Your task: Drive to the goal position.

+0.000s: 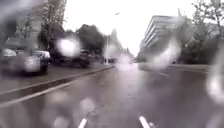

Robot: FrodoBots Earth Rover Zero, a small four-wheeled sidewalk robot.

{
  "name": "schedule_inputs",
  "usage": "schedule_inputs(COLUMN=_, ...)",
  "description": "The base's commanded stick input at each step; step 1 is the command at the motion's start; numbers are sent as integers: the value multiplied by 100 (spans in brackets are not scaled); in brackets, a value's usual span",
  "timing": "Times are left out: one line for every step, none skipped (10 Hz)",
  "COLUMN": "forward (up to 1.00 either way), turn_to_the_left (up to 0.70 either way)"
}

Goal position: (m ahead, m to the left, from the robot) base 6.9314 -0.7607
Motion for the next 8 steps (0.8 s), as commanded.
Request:
schedule_inputs(forward=70, turn_to_the_left=0)
schedule_inputs(forward=70, turn_to_the_left=0)
schedule_inputs(forward=70, turn_to_the_left=0)
schedule_inputs(forward=70, turn_to_the_left=0)
schedule_inputs(forward=70, turn_to_the_left=0)
schedule_inputs(forward=70, turn_to_the_left=-2)
schedule_inputs(forward=70, turn_to_the_left=-7)
schedule_inputs(forward=70, turn_to_the_left=-14)
